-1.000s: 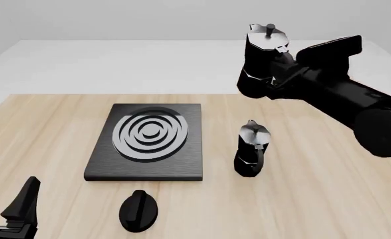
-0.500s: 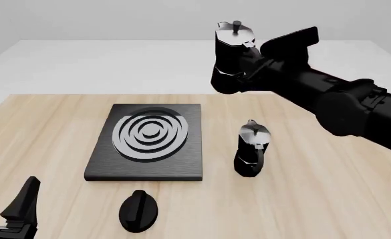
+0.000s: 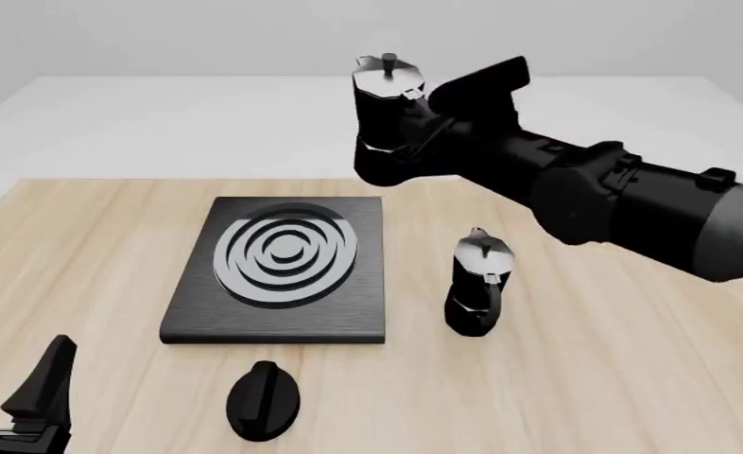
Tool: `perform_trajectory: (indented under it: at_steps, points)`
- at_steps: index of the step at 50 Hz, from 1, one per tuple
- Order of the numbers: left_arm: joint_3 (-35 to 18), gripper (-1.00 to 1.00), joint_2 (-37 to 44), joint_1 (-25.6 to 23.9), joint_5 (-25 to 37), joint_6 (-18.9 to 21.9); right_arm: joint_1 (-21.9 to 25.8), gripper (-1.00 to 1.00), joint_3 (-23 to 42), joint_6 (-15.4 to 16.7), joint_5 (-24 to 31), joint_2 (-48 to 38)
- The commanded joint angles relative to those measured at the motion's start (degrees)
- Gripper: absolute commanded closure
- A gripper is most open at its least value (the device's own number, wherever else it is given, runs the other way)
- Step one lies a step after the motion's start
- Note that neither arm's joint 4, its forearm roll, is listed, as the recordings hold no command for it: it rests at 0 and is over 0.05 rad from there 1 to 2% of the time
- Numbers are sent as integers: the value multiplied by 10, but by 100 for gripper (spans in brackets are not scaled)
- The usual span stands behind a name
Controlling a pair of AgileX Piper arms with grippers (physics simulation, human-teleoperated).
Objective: Put the right moka pot on the stove.
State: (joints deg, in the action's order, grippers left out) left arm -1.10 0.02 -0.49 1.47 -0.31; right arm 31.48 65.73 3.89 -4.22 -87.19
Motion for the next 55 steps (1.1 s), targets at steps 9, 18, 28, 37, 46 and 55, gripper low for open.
perform_trajectory:
  at_steps: [9,18,28,37,46,55]
  points:
    - [0,-100,0,0,0,0,46,100,79,-11,-3,-63]
    - [0,-100,0,0,0,0,68,100,104,-10,-5,-100]
    - [0,-100,0,0,0,0,84,100,120,-11,-14,-125]
    - [0,-100,0,0,0,0,95,100,129,-16,-26,-154]
    - [0,-100,0,0,0,0,102,100,142,-28,-32,-176]
    - [0,-100,0,0,0,0,102,100,170,-23,-21,-201]
